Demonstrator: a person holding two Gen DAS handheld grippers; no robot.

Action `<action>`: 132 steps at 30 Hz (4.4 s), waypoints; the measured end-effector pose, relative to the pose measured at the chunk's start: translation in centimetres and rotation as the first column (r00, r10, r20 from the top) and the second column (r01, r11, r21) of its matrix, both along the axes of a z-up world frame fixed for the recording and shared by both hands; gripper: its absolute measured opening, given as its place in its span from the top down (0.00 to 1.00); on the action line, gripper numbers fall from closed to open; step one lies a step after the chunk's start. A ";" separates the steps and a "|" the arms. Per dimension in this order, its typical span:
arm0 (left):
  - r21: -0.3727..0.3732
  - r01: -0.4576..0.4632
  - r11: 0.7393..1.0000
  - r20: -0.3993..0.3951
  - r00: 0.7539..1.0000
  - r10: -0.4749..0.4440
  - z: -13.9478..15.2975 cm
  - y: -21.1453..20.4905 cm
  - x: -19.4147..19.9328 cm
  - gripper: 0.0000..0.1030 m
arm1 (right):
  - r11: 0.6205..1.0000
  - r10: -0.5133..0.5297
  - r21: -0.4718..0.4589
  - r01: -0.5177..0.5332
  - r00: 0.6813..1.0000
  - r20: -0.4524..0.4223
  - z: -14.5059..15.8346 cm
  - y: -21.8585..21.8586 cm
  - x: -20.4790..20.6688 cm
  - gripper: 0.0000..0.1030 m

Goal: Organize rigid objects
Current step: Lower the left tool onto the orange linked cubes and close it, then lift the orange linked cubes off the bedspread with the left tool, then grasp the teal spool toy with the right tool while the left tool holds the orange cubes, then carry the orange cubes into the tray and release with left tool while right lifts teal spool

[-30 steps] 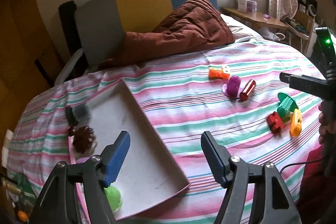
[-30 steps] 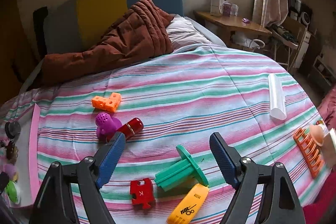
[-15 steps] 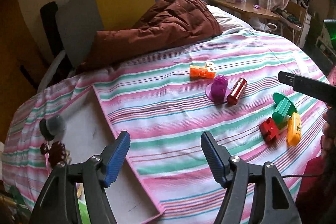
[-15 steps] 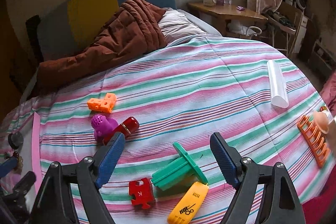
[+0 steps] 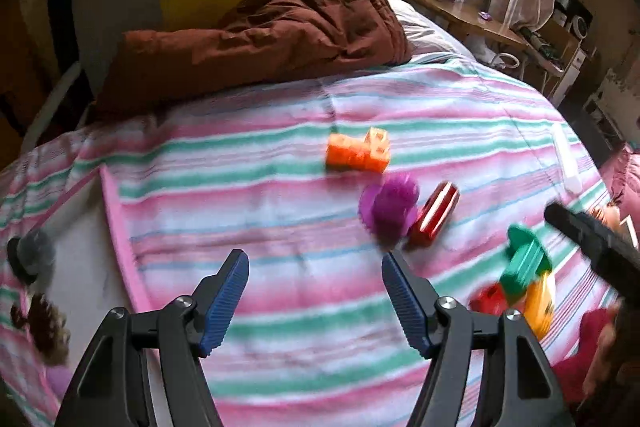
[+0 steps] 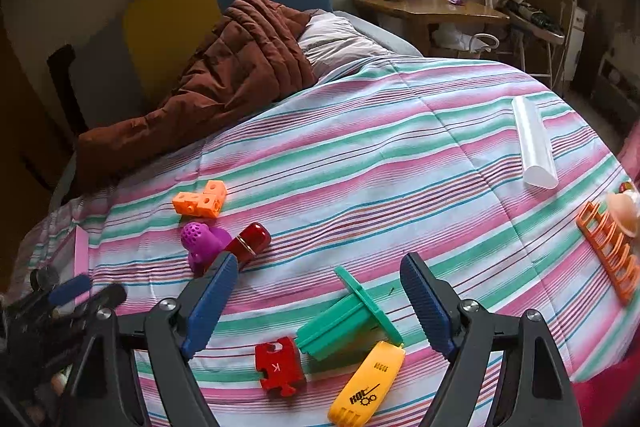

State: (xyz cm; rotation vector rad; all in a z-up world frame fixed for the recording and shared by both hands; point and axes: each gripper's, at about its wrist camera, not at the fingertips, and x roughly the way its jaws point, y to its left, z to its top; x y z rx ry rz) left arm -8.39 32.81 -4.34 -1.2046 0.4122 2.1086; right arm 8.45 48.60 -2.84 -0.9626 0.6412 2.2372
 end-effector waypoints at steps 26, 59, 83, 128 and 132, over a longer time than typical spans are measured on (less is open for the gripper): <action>-0.076 0.078 0.994 0.075 0.995 -0.073 -5.3 11.1 -7.8 0.41 | 0.993 -0.049 -0.113 0.043 0.998 -0.044 -0.7 1.9 0.5 0.17; 0.091 0.050 0.995 -0.083 0.996 -0.042 2.3 -9.0 9.6 0.41 | 0.960 -0.076 -0.258 0.108 0.989 0.130 -5.1 3.9 0.5 0.17; 0.109 -0.056 0.992 -0.151 0.986 0.072 4.5 -13.7 9.8 0.41 | 0.998 0.022 -0.069 -0.003 0.963 0.268 -5.4 1.6 -1.7 0.74; 0.084 -0.360 0.929 -0.090 0.926 0.367 2.4 -25.0 4.4 0.41 | 0.985 0.036 -0.169 -0.015 0.992 0.121 -4.3 2.9 -1.2 0.94; 0.082 -0.346 0.935 -0.090 0.931 0.353 2.3 -24.6 4.6 0.41 | 0.967 -0.016 -0.253 0.042 0.995 0.103 -5.1 4.4 -0.5 0.73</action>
